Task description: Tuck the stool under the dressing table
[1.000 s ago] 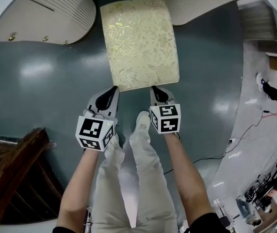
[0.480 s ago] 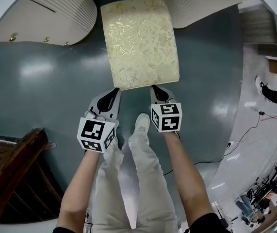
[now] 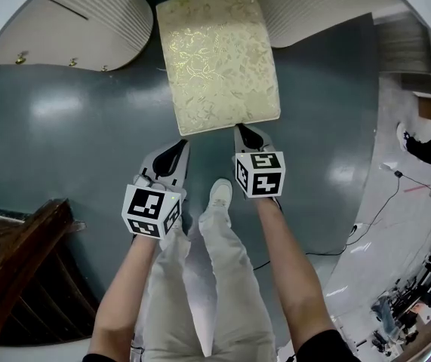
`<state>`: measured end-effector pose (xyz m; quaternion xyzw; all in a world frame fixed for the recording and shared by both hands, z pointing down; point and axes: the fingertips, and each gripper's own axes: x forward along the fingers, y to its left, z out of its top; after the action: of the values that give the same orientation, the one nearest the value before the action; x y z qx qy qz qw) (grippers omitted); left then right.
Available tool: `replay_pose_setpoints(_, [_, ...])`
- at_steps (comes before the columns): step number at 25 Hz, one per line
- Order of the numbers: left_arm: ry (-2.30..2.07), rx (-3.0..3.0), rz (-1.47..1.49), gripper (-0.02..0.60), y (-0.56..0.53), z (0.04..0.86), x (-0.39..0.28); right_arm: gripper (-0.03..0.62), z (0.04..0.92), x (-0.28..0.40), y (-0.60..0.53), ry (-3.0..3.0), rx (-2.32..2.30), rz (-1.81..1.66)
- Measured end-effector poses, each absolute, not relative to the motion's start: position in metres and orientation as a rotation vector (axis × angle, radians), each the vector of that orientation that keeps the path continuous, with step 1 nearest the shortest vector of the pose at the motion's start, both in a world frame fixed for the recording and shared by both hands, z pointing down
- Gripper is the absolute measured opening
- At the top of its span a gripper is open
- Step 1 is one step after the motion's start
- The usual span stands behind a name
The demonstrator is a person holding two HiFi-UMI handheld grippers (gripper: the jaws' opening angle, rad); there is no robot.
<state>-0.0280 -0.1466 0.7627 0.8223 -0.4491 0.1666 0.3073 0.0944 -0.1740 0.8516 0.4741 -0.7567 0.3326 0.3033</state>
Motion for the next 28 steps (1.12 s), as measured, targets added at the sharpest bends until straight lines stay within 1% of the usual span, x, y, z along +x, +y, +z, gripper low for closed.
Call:
replay_pose_setpoints(5, [-1.194, 2.167, 0.427, 0.015, -0.138, 0.781, -0.023, 0.017, 0.866, 0.096, -0.175, -2.019, 1.256, 0.869])
replay_pose_setpoints(8, [-1.195, 2.161, 0.423, 0.015, -0.136, 0.777, -0.022, 0.015, 0.861, 0.094, -0.179, -2.029, 1.249, 0.861])
replay_pose_setpoints(15, [-1.208, 2.146, 0.428, 0.015, -0.187, 0.762, -0.051, 0.015, 0.843, 0.063, -0.253, -2.040, 1.271, 0.866])
replay_pose_setpoints(28, [-1.246, 2.127, 0.395, 0.015, -0.200, 0.763, -0.054, 0.017, 0.844, 0.059, -0.277, -2.053, 1.269, 0.864])
